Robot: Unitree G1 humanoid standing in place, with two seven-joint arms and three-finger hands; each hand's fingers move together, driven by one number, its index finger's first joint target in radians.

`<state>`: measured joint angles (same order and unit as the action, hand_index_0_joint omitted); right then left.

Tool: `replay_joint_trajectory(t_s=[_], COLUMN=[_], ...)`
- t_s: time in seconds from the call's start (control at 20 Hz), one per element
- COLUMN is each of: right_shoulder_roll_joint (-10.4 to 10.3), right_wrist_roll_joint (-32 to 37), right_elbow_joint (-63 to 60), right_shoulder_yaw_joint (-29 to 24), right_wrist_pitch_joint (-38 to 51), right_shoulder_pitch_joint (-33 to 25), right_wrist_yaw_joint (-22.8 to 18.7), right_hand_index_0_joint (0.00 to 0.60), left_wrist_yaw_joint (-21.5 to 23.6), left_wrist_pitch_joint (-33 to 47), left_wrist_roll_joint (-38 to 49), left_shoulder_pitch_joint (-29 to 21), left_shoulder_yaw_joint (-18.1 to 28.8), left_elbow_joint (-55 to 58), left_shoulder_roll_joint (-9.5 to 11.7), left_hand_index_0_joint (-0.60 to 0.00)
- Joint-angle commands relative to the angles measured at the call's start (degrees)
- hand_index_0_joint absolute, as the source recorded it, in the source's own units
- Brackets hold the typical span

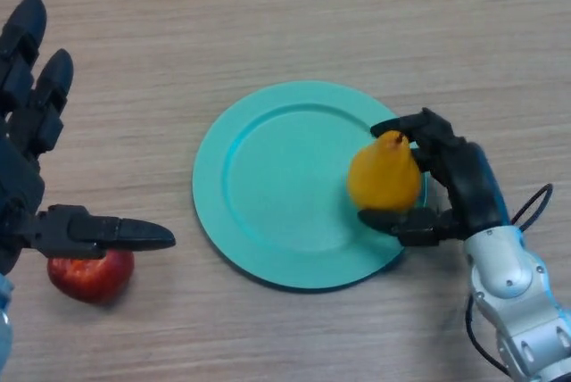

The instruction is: Pick up the yellow pear and place it on the plate

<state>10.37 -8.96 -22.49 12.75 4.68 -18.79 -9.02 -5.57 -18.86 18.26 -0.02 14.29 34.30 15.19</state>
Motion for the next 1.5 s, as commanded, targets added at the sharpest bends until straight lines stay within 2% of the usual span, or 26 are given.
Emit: replay_joint_trajectory(t_s=[0.05, 0.15, 0.2, 0.25, 0.3, 0.4, 0.45, 0.65, 0.75, 0.9, 1.1, 1.3, 1.5], right_shoulder_roll_joint=[0.5, 0.5, 0.5, 0.5, 0.5, 0.5, 0.5, 0.5, 0.5, 3.5, 4.6, 3.8, 3.7], right_wrist_roll_joint=[-2.3, -2.8, -4.0, -4.1, -4.5, -4.6, -3.2, 2.3, 5.6, 7.0, 8.8, 11.7, 11.3], right_elbow_joint=[2.1, 2.6, 2.0, 1.9, 2.2, 4.1, 8.2, 22.9, 30.5, 38.2, 45.2, 53.2, 55.3], right_shoulder_yaw_joint=[0.4, 0.7, 0.6, 0.6, 0.2, -0.7, -1.7, -6.5, -10.6, -15.8, -19.9, -21.5, -21.5], right_wrist_pitch_joint=[6.2, 4.6, 6.2, 6.5, 7.4, 8.1, 6.9, -0.6, -3.7, -2.3, -3.8, -9.4, -12.0], right_shoulder_pitch_joint=[-2.8, -2.0, -2.0, -2.0, -1.9, -1.5, -0.3, 3.8, 6.4, 10.9, 16.2, 20.7, 21.0], right_wrist_yaw_joint=[0.6, 2.5, 3.1, 3.1, 3.2, 4.1, 6.2, 10.5, 12.5, 13.8, 15.0, 17.2, 18.0], right_hand_index_0_joint=[0.600, 0.600, 0.550, 0.450, 0.299, 0.100, 0.000, 0.000, 0.000, 0.000, 0.000, 0.000, 0.000], left_wrist_yaw_joint=[-0.6, -0.7, -0.6, -0.6, -0.6, -0.5, -0.7, -0.4, -0.1, 0.0, 0.5, 0.8, 0.5], left_wrist_pitch_joint=[7.4, 7.7, 8.1, 8.1, 8.1, 8.2, 8.5, 9.3, 9.4, 11.1, 11.6, 11.5, 11.8], left_wrist_roll_joint=[1.2, 0.8, 0.0, 0.0, -0.2, -1.0, -1.4, -1.9, -0.7, -0.8, -2.6, -4.6, -6.6], left_shoulder_pitch_joint=[-1.0, -0.7, -0.7, -0.7, -0.8, -1.2, -1.5, -2.5, -3.6, -3.9, -4.2, -4.7, -4.5], left_shoulder_yaw_joint=[3.7, 3.7, 3.4, 3.4, 3.3, 2.8, 2.5, 1.4, 1.3, 0.7, -0.9, -2.3, -2.7], left_elbow_joint=[3.8, 3.6, 3.4, 3.4, 3.4, 3.2, 3.0, 2.1, 1.7, 0.1, -1.3, -2.8, -4.1], left_shoulder_roll_joint=[1.9, 1.6, 1.6, 1.6, 1.6, 1.7, 1.7, 1.7, 2.1, 2.2, 1.8, 1.6, 1.3], left_hand_index_0_joint=[0.000, 0.000, 0.000, 0.000, 0.000, 0.000, 0.000, 0.000, 0.000, 0.000, 0.000, 0.000, 0.000])
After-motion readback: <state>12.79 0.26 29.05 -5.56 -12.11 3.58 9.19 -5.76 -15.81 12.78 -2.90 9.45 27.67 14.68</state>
